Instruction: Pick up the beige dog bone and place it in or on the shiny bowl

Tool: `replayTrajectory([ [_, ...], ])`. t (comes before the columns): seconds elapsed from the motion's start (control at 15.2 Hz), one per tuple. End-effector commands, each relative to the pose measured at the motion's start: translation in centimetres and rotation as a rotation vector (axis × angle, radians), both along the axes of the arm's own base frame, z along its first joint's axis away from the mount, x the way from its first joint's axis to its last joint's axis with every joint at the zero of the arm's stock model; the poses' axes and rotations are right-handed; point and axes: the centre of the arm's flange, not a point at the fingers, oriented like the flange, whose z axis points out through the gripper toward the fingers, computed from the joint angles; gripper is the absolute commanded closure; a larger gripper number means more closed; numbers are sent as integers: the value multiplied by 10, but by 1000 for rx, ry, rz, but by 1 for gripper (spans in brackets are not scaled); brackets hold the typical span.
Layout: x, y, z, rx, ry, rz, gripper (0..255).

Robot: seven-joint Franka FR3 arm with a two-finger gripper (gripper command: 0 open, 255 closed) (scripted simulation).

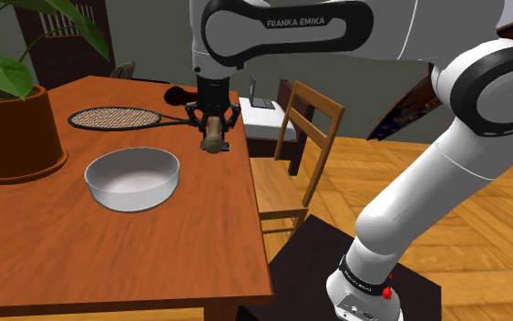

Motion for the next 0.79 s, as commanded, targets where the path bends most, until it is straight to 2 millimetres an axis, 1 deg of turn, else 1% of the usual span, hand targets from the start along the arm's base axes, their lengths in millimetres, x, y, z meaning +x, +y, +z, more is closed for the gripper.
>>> replayTrajectory([
  [0.0,0,0,10,0,0,0,255],
  [0.33,0,0,36,0,0,0,255],
  [0.4,-1,0,39,0,0,0,255],
  [0.73,16,63,39,0,0,0,255],
])
